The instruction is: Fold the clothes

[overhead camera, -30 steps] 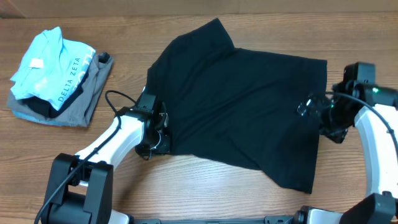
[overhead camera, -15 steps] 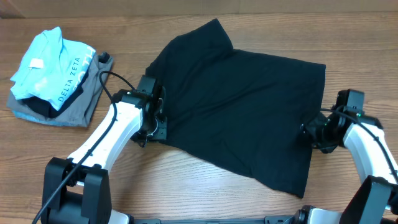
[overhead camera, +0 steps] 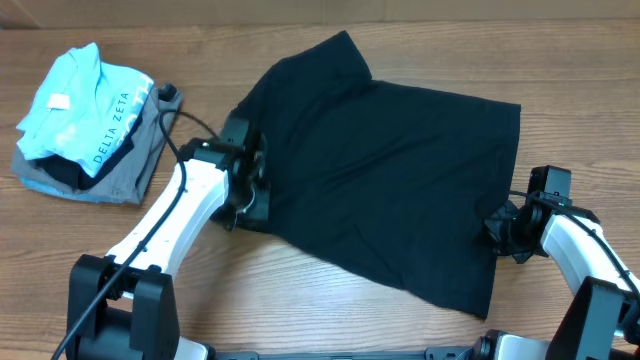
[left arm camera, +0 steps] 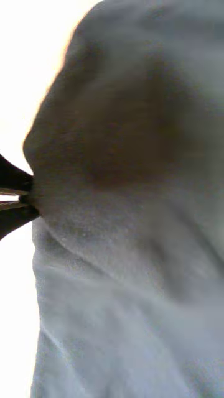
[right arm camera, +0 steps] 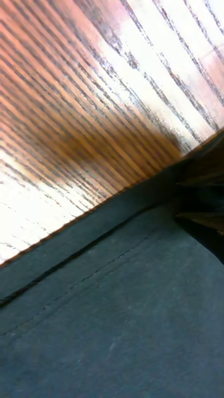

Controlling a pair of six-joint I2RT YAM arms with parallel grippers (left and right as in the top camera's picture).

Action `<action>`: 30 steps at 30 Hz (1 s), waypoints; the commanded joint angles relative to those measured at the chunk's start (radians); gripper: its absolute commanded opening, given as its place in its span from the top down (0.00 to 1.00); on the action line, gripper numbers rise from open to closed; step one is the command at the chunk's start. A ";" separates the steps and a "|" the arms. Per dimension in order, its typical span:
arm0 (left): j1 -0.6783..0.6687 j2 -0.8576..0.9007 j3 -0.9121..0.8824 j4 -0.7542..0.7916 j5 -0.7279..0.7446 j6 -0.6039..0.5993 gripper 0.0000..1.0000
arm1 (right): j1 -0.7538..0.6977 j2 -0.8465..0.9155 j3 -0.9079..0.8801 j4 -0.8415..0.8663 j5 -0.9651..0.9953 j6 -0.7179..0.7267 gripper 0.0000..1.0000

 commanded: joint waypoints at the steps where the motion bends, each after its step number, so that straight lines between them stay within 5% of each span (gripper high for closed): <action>1: 0.001 0.003 0.036 0.121 0.016 0.074 0.95 | 0.005 0.003 -0.006 0.012 0.011 0.005 0.83; 6: 0.001 0.024 0.035 0.306 0.014 0.092 0.67 | 0.005 0.003 -0.006 0.011 0.011 0.004 0.82; 8: 0.001 0.029 0.035 0.309 0.013 0.092 0.43 | 0.005 0.003 -0.006 0.009 0.011 0.004 0.79; 10: 0.001 0.029 0.035 0.290 0.014 0.092 0.37 | 0.005 0.003 -0.006 0.007 0.012 0.004 0.71; 18: -0.009 0.028 0.035 0.011 0.142 0.150 0.60 | 0.005 0.003 -0.006 0.006 0.011 0.004 0.58; 22: -0.015 0.028 0.035 -0.041 0.143 0.171 0.87 | 0.005 0.003 -0.006 0.007 0.011 0.005 0.58; 27: -0.023 0.028 0.014 -0.089 0.122 0.178 0.60 | 0.005 0.003 -0.006 0.002 0.011 0.004 0.58; 28: -0.023 0.028 0.010 -0.091 0.114 0.178 0.64 | 0.005 0.003 -0.006 0.002 0.011 0.004 0.58; 30: -0.023 0.028 0.008 -0.121 0.113 0.178 0.92 | 0.005 0.003 -0.006 0.001 0.012 0.004 0.58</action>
